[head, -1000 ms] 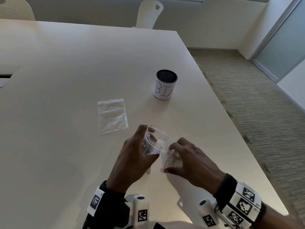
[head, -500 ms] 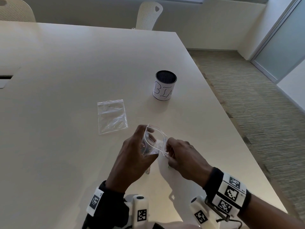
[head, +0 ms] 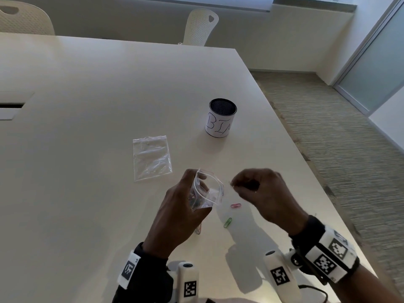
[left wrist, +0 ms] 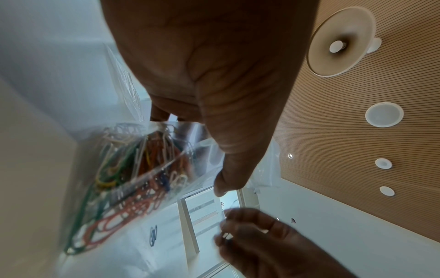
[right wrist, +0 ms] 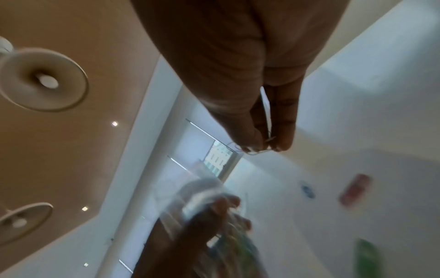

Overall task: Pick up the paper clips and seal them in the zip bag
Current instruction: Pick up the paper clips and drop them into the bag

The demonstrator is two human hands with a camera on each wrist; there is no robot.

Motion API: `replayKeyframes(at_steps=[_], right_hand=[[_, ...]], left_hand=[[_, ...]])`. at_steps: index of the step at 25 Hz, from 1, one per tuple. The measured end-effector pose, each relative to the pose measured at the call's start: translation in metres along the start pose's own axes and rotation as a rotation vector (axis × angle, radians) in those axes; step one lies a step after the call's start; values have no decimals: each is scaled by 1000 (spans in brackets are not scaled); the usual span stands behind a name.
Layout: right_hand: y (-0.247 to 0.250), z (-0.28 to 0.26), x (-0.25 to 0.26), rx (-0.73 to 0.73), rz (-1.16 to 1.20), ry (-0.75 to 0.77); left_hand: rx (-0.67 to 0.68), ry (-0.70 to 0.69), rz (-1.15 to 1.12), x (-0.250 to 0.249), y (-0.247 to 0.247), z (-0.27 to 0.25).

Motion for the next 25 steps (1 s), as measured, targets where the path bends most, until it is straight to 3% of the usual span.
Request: replayKeyframes(at_steps=[3,6,10,15,17,19,21,25], right_hand=[[15,-4,33,-136,131,143],[10,-7,56,-44,42,269],[2,-3,56,28,-49,324],[13,2,40,-74,12,252],[10,2,19,23,-142,170],[3,-5,-2,268,-353,45],[-8,-17,-15,404,-496,-9],[-30,-26,-16,340,-429,52]], left_hand=[[9,5,12,0,0,1],[10,3,29,-2,0,0],[-1,3,41,-2,1,0],[-11,5,34,1,0,0],[-4,1,30,1,0,0],[0,0,28,1,-1,0],[-3,1,26,2,-1,0],[-2,-1,25,1,-2,1]])
Point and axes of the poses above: each hand's wrist, its own z-axis towards the middle knuckle, its own y-axis out of the back of the hand, x = y × z, the point moved 1 cm from there along z, towards the middle knuckle, and after that the axes turned 4 degrees about y, right-handed, at the moved point
